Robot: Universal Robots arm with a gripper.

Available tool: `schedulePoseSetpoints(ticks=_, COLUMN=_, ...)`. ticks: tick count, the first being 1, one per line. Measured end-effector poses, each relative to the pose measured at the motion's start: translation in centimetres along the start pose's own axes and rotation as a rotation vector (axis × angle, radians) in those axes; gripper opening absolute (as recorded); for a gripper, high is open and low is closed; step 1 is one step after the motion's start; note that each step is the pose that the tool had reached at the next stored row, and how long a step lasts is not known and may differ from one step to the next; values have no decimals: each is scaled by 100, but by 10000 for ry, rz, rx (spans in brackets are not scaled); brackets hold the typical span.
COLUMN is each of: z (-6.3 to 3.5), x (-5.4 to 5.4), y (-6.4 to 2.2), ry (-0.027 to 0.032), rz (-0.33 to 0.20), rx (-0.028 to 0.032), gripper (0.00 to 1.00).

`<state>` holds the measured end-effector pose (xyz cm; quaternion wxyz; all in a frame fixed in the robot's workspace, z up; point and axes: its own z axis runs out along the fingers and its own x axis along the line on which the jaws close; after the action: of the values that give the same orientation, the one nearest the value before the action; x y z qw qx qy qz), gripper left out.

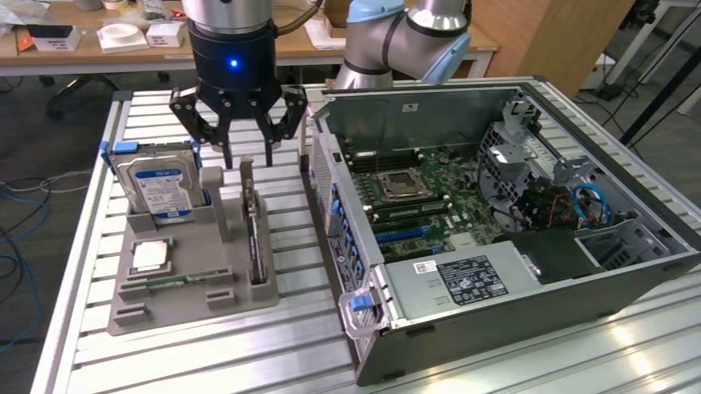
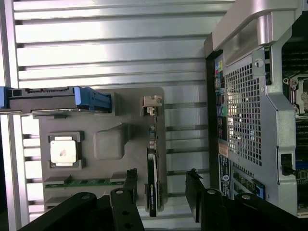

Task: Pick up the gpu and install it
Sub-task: 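Pick up the gpu and move the gpu toward the slot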

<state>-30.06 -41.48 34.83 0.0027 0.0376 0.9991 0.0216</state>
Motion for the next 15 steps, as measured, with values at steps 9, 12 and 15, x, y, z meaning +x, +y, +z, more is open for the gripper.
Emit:
schedulePoseSetpoints(ticks=9, z=26, x=-1, y=-6, ry=-2, rz=0, rx=-1, gripper=53)
schedulePoseSetpoints(ticks=12, z=28, x=-1, y=-10, ry=-1, rz=0, rx=0, gripper=53)
schedulePoseSetpoints(ticks=15, z=29, x=-1, y=-17, ry=0, rz=-1, rx=0, gripper=53)
